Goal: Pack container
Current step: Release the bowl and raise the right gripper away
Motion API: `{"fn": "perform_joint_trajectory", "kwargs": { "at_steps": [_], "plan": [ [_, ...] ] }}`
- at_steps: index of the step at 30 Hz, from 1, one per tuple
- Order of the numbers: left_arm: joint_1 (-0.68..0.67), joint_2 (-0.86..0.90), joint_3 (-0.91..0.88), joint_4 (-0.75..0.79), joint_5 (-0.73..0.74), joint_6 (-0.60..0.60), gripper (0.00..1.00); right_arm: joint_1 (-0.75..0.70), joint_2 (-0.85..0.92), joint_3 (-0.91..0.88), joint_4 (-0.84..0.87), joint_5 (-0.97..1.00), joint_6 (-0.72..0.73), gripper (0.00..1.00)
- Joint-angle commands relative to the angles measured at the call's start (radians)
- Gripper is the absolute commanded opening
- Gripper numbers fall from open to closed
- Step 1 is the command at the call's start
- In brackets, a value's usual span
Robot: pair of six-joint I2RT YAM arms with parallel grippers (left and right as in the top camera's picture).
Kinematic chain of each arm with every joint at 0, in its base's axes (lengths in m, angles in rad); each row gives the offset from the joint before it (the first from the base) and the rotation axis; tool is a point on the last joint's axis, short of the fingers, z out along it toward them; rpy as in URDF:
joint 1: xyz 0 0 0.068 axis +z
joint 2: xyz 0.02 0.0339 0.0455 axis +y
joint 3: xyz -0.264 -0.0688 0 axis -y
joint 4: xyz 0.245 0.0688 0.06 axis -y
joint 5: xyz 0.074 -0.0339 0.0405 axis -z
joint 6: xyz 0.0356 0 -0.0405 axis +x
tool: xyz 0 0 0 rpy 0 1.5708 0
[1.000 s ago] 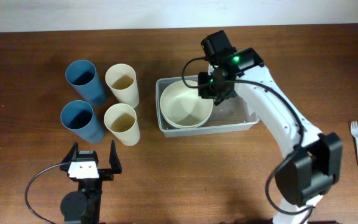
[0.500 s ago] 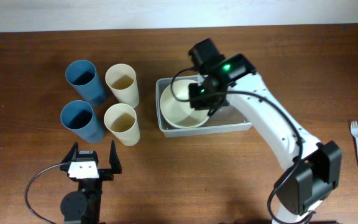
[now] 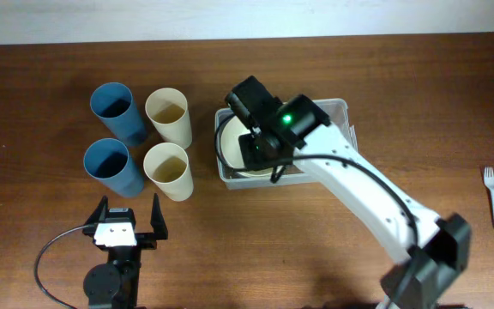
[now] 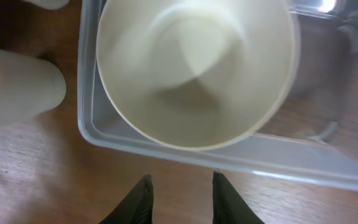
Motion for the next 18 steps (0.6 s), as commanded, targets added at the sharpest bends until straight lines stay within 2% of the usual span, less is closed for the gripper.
{"fn": "perform_joint_trajectory", "kwargs": {
  "at_steps": [1,6,13,18],
  "plan": [
    [0.006,-0.006,-0.003,-0.005,-0.003,0.019,1.00,-0.011,-0.112,-0.002,-0.025,0.145,0.015,0.32],
    [0.006,-0.006,-0.003,-0.005,-0.003,0.019,1.00,-0.113,-0.198,-0.002,-0.060,0.217,0.029,0.39],
    [0.006,-0.006,-0.003,-0.005,-0.003,0.019,1.00,-0.336,-0.227,-0.002,-0.109,0.214,0.029,0.41],
    [0.006,-0.006,-0.003,-0.005,-0.003,0.019,1.00,-0.437,-0.227,-0.002,-0.118,0.213,0.017,0.42]
  ]
}}
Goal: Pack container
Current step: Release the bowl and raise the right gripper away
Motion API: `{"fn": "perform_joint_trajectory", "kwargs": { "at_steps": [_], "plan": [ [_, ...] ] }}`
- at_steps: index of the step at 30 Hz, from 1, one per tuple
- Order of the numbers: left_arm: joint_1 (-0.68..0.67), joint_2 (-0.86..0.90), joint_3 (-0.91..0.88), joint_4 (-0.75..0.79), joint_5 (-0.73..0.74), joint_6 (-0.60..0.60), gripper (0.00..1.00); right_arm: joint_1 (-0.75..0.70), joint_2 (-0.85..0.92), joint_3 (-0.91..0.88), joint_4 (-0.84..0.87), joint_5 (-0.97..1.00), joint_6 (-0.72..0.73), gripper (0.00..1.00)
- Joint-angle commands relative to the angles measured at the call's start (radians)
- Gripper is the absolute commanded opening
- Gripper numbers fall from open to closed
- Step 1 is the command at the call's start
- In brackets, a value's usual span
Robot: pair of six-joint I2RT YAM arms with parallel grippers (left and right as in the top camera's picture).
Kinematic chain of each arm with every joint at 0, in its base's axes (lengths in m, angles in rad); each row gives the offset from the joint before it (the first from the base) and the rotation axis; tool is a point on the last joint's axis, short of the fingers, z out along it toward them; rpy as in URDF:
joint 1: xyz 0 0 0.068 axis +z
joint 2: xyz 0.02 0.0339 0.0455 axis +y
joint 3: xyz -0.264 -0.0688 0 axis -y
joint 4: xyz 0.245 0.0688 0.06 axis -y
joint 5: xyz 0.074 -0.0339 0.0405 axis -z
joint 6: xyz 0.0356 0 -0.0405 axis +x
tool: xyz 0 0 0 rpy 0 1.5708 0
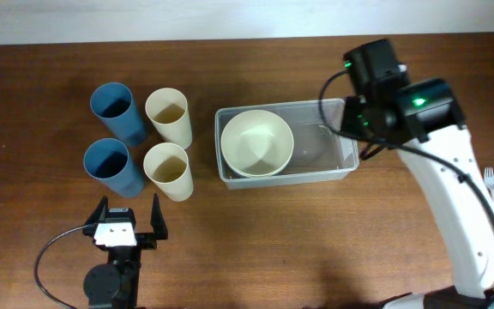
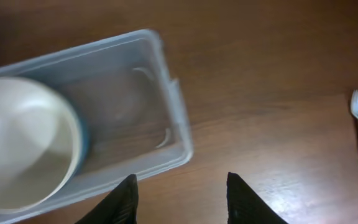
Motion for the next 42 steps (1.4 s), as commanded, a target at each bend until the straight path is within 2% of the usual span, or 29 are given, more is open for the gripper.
{"fn": "perform_joint_trajectory", "kwargs": {
  "at_steps": [1,7,11,15,19,23,27,30,35,42],
  "plan": [
    [0.006,-0.006,-0.003,-0.005,-0.003,0.019,1.00,-0.050,-0.008,-0.002,-0.001,0.023,-0.003,0.45],
    [0.006,-0.006,-0.003,-0.005,-0.003,0.019,1.00,-0.079,-0.008,-0.002,0.026,-0.078,-0.075,0.52],
    [0.006,-0.006,-0.003,-0.005,-0.003,0.019,1.00,-0.092,-0.008,-0.002,0.018,-0.012,-0.052,0.63],
    [0.006,-0.006,-0.003,-0.005,-0.003,0.019,1.00,-0.156,-0.008,-0.002,0.014,-0.008,-0.005,0.65],
    [0.006,-0.006,-0.003,-0.005,-0.003,0.019,1.00,-0.271,-0.005,-0.002,0.014,-0.008,-0.003,0.71],
    [0.006,-0.006,-0.003,-0.005,-0.003,0.019,1.00,-0.419,0.013,-0.004,0.013,-0.007,-0.021,0.70],
    [0.006,-0.006,-0.003,-0.005,-0.003,0.019,1.00,-0.567,0.056,-0.009,0.018,-0.011,-0.017,0.74],
    [0.006,-0.006,-0.003,-0.005,-0.003,0.019,1.00,-0.666,0.111,-0.010,0.032,-0.027,-0.018,0.81],
    [0.006,-0.006,-0.003,-0.005,-0.003,0.019,1.00,-0.798,0.233,-0.010,0.072,-0.027,-0.032,0.82],
    [0.006,-0.006,-0.003,-0.005,-0.003,0.019,1.00,-0.901,0.392,-0.010,0.110,-0.031,-0.153,0.82]
  ]
}}
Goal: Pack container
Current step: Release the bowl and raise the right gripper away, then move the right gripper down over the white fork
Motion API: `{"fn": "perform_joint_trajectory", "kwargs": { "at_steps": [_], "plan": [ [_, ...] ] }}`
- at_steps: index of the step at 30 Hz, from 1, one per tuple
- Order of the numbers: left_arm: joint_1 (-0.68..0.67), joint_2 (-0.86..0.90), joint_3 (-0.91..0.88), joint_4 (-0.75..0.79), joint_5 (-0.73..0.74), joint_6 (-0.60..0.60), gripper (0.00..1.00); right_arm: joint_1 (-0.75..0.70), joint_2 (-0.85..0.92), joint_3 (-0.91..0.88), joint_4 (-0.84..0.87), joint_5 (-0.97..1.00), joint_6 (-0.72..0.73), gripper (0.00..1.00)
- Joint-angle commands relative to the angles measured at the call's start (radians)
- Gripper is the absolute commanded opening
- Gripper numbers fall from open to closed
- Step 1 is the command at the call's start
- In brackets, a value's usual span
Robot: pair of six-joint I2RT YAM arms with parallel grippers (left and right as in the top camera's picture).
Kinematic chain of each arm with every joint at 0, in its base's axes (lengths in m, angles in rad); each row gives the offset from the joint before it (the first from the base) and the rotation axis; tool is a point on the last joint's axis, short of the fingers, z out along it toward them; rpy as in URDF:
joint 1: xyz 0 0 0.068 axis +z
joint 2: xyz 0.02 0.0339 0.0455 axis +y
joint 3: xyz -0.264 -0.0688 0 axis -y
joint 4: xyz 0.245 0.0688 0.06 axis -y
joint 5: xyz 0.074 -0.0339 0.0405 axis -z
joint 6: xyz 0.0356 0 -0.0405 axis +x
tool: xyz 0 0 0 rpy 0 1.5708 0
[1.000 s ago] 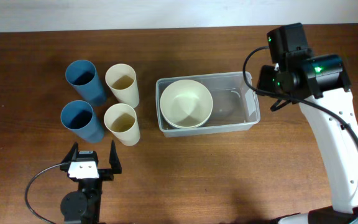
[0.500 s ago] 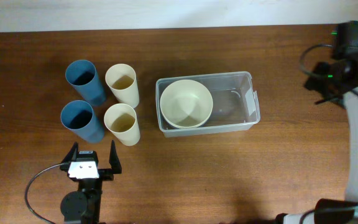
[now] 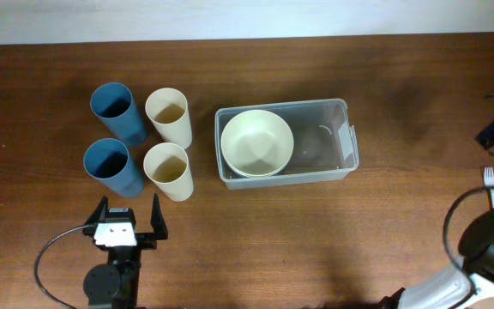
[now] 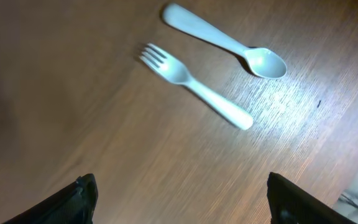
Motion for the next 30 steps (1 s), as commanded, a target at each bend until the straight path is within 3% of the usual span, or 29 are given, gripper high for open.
{"fn": "perform_joint_trajectory", "kwargs": {
  "at_steps": [1,11,30],
  "plan": [
    [0.006,-0.006,-0.003,-0.005,-0.003,0.019,1.00,-0.037,0.057,-0.009,0.016,-0.007,-0.097,0.82],
    [0.006,-0.006,-0.003,-0.005,-0.003,0.019,1.00,-0.093,0.124,-0.010,0.074,0.006,-0.253,0.86],
    [0.006,-0.006,-0.003,-0.005,-0.003,0.019,1.00,-0.154,0.248,-0.033,0.075,0.000,-0.269,0.86]
  ]
}}
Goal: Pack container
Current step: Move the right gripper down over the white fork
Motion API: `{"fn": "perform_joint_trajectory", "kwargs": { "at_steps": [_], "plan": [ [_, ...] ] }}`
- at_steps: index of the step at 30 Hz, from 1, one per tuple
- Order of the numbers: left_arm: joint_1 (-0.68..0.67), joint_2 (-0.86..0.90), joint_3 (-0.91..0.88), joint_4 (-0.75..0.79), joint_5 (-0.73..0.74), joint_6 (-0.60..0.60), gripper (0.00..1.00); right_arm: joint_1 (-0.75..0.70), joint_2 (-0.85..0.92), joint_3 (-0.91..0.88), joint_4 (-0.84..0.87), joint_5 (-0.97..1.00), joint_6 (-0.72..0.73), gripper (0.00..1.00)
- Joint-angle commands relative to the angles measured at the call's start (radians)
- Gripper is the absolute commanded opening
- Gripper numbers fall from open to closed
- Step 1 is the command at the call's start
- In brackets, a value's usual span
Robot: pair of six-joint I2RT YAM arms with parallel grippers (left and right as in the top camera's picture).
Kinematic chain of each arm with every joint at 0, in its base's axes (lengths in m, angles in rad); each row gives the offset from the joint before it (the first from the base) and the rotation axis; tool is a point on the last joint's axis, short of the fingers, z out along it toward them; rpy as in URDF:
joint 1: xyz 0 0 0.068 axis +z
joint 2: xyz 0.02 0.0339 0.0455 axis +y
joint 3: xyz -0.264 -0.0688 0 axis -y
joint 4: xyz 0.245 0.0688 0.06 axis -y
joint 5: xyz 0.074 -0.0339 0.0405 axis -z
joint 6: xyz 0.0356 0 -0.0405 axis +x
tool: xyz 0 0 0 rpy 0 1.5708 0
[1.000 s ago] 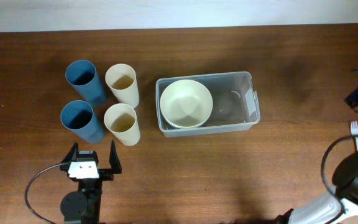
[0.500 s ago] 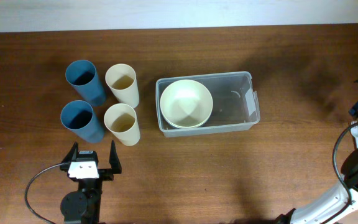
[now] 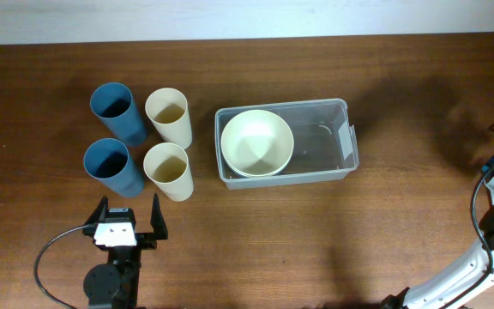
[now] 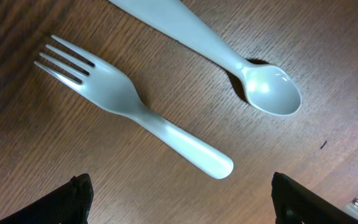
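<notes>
A clear plastic container (image 3: 324, 146) stands mid-table with a cream bowl (image 3: 257, 142) in its left half. At the table's far right edge my right gripper (image 4: 180, 186) hangs open, jaws spread wide, just above a white plastic fork (image 4: 129, 102) and a white spoon (image 4: 229, 56) lying on the wood. The fork's handle end lies between the fingers (image 4: 73, 199) but is not touched. In the overhead view the right arm hides both utensils. My left gripper (image 3: 129, 210) rests open near the front left, holding nothing.
Two blue cups (image 3: 114, 112) (image 3: 110, 165) and two cream cups (image 3: 168, 116) (image 3: 167, 170) stand upright left of the container. The container's right half holds nothing. The table's right edge runs just past the spoon.
My right gripper has come lower and closer over the fork and spoon, which now fill its view. Its jaws are still wide open. The left arm has not moved.
My right gripper was at the container's left end by the bowl, jaws only narrowly apart. Then it was over the container's right end. Then it was at the table's right edge above the fork and spoon, jaws wide, and now sits lower over them.
</notes>
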Motion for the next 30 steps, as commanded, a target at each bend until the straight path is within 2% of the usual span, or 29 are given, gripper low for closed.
{"fn": "perform_joint_trajectory", "kwargs": {
  "at_steps": [1,13,30],
  "plan": [
    [0.006,-0.006,-0.003,-0.005,-0.003,0.019,1.00,-0.005,0.032,-0.029,0.005,0.012,-0.006,0.86],
    [0.006,-0.006,-0.003,-0.005,-0.003,0.019,1.00,-0.005,0.087,-0.089,0.074,-0.008,-0.007,0.86],
    [0.006,-0.006,-0.003,-0.005,-0.003,0.019,1.00,-0.005,0.100,-0.192,0.227,-0.189,-0.193,0.84]
  ]
}}
